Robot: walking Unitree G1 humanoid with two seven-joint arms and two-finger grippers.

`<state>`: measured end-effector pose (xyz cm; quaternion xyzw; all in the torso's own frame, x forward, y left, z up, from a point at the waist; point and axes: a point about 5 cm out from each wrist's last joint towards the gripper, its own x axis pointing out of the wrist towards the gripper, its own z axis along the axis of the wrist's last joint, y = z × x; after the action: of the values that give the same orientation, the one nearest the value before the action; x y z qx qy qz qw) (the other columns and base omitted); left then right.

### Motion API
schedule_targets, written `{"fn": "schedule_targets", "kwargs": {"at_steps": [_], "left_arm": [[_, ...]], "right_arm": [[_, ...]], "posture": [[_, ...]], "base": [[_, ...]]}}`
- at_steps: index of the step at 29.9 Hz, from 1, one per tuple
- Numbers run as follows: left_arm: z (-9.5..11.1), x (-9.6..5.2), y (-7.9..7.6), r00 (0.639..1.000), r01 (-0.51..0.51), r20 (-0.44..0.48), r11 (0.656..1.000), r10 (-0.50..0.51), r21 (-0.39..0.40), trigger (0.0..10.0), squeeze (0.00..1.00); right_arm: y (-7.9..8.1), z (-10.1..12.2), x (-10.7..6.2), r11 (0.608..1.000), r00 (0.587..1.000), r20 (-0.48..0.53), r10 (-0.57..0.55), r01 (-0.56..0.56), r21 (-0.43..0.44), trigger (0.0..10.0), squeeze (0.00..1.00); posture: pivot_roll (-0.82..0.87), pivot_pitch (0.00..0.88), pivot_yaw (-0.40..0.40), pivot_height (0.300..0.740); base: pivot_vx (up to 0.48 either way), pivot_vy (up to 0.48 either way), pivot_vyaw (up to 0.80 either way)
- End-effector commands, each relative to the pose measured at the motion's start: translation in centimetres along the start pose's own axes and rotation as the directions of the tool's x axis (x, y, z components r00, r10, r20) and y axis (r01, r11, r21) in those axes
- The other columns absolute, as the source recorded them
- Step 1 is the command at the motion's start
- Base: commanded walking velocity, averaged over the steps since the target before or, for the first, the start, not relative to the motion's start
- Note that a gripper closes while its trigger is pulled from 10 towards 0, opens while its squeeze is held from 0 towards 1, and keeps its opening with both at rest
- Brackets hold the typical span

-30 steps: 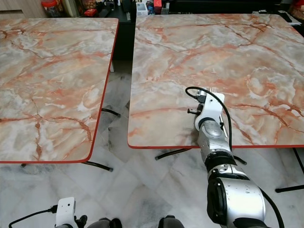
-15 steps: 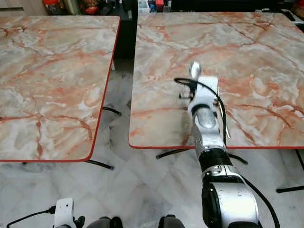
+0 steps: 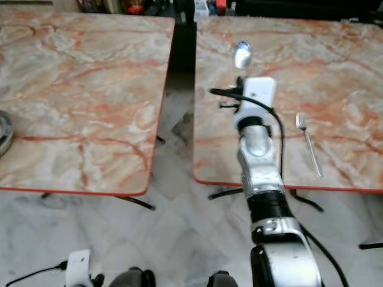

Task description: Setting the table

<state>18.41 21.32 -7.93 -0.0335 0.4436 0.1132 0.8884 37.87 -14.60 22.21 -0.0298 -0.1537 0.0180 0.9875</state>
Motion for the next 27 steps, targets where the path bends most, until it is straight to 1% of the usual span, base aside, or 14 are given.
{"fn": "schedule_targets", "kwargs": {"at_steps": [1, 6, 24, 27], "left_arm": [[-1.41, -0.21, -0.19, 0.999, 0.0, -0.05, 1.0, -0.001, -0.006, 10.0, 0.0], [-1.44, -0.22, -0.12, 0.999, -0.001, -0.051, 1.0, 0.001, -0.006, 10.0, 0.0], [-1.14, -0.2, 0.21, 0.999, -0.011, -0.032, 1.0, 0.01, -0.003, 10.0, 0.0], [-1.06, -0.19, 0.23, 1.0, -0.009, -0.029, 1.0, 0.009, -0.003, 10.0, 0.0]], "right_arm": [[-0.6, 0.08, -0.22, 1.0, 1.0, -0.001, -0.016, 0.016, -0.006, 10.0, 0.0], [-0.1, 0.17, -0.31, 1.0, 1.0, -0.001, 0.003, -0.003, -0.004, 10.0, 0.0], [-0.23, -0.33, -0.64, 1.0, 1.0, -0.023, -0.01, 0.01, -0.005, 10.0, 0.0], [-0.17, -0.38, -0.65, 1.0, 1.0, -0.025, -0.01, 0.01, -0.005, 10.0, 0.0]], "posture": [[0.0, 0.182, 0.004, 0.711], [0.0, 0.182, 0.004, 0.711], [0.01, 0.168, 0.012, 0.711], [0.01, 0.161, 0.013, 0.711]], "base": [[0.0, 0.48, 0.0], [0.0, 0.48, 0.0], [0.0, 0.48, 0.0], [0.0, 0.104, 0.0]]}}
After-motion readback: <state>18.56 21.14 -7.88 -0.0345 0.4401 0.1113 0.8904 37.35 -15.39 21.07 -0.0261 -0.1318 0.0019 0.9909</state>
